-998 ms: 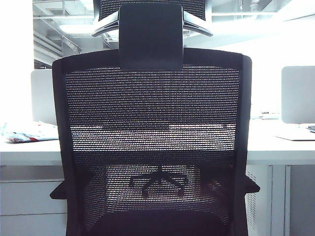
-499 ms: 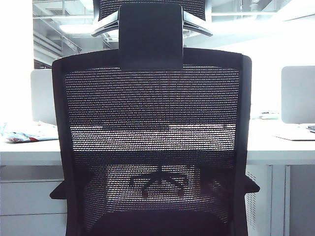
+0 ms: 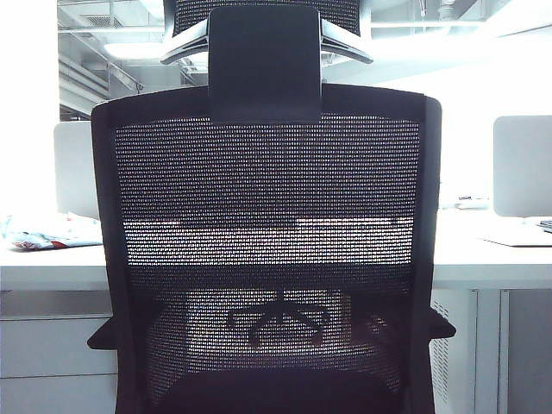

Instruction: Push the black chair under the table.

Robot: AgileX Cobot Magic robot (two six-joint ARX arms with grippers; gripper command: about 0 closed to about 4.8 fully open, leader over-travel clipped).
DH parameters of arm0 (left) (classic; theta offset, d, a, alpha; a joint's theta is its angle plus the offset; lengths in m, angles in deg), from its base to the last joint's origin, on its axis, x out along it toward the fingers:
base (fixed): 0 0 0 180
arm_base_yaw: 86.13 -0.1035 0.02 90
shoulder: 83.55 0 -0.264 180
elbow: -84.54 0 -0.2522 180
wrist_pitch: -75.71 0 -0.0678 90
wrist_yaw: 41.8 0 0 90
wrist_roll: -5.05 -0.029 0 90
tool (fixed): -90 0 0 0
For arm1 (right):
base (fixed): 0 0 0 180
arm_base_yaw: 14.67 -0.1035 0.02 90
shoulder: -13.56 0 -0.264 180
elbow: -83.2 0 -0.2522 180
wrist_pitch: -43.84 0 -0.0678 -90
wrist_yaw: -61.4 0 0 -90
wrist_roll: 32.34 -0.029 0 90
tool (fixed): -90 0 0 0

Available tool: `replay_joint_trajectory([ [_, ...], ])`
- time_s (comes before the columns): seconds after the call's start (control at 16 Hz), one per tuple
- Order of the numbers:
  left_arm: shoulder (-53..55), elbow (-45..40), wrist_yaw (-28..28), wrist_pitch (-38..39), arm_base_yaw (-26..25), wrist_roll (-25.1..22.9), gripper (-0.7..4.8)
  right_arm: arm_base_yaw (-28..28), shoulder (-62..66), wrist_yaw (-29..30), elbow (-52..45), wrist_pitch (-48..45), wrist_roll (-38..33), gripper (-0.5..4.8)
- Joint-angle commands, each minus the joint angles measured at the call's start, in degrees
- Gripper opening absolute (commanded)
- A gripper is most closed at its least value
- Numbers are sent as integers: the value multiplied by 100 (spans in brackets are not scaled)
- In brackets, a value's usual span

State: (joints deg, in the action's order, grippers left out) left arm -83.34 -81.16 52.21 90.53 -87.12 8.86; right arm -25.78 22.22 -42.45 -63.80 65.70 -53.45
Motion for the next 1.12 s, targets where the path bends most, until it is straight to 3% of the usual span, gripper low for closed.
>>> replay_joint_trajectory([
  [0.06, 4, -2, 9, -63, -2, -35, -5, -7, -11, -17, 15, -57, 15, 0],
  [0.31, 4, -2, 9, -63, -2, -35, -5, -2, -11, -22, 15, -37, 63, 0],
  [0.5, 2, -2, 9, -63, -2, -35, -5, 63, -37, -149, -87, 144, 1580, 0],
  [0.56, 2, -2, 9, -63, -2, -35, -5, 120, -37, -155, -208, 120, 1753, 0],
  [0.81, 4, -2, 9, -48, -2, -35, -5, 682, -42, 116, -973, 48, 1792, 0],
  [1.12, 2, -2, 9, -37, -2, -35, -5, 791, -492, 363, -1615, -306, 1794, 0],
])
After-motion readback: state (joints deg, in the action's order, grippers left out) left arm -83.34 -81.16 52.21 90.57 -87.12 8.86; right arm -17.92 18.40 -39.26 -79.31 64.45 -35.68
